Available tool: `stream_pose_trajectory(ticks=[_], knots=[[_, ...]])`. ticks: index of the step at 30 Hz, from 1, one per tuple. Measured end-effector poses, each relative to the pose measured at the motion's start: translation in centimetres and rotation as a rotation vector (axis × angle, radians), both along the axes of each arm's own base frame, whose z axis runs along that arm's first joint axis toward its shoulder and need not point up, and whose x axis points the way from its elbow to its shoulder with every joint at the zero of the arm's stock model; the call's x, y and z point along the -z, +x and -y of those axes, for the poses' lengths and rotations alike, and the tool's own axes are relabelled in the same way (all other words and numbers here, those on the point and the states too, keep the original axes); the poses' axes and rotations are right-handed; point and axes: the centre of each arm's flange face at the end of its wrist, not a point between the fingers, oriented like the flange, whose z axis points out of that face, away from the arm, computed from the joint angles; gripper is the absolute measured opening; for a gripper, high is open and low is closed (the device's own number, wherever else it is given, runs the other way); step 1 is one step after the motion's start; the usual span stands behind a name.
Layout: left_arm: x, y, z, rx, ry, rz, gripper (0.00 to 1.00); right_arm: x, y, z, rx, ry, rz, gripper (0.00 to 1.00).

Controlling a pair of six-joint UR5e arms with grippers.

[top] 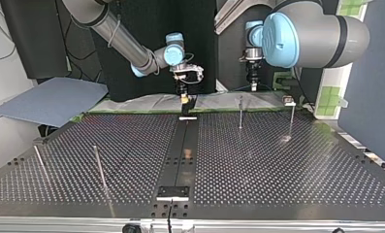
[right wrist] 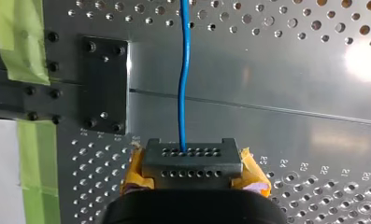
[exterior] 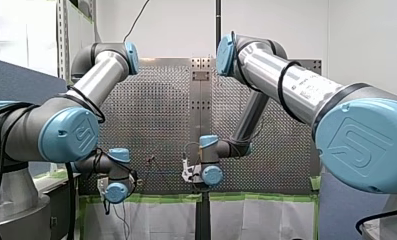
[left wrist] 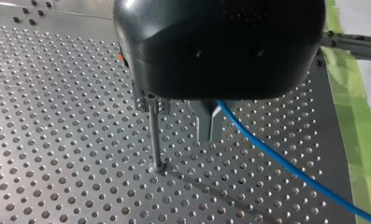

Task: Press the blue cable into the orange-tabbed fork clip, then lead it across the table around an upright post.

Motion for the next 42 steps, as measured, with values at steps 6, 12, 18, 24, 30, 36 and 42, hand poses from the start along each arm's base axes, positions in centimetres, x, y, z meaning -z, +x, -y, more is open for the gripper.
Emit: stream_pose_trajectory(ticks=[6, 12, 18, 24, 30, 36, 42], knots=[[-0.4, 0.2, 0.1, 0.013, 0.0, 0.007, 0.0, -0.4, 0.3, 0.4, -0.001, -0.008, 0.006, 0.0], [-1.9, 1.0, 0.1, 0.013, -0.003, 0.031, 0.0, -0.8, 0.6, 0.8, -0.002, -0.014, 0.011, 0.0], [-2.8, 1.5, -0.1, 0.009, -0.012, 0.044, 0.0, -1.0, 0.8, 0.9, -0.003, -0.018, 0.016, 0.0], [-3.1, 2.6, 0.0, 0.017, -0.05, 0.063, 0.0, -1.1, 0.9, 1.0, -0.004, -0.017, 0.013, 0.0], [-3.5, 4.4, -0.1, 0.03, -0.099, 0.092, 0.0, -1.2, 1.0, 1.1, -0.005, -0.018, 0.013, 0.0], [-3.7, 5.2, -0.5, 0.028, -0.113, 0.1, 0.0, -1.4, 1.1, 1.3, -0.004, -0.018, 0.012, 0.0], [-3.5, 5.3, -0.9, 0.03, -0.117, 0.094, 0.0, -1.4, 1.1, 1.3, -0.002, -0.02, 0.01, 0.0]])
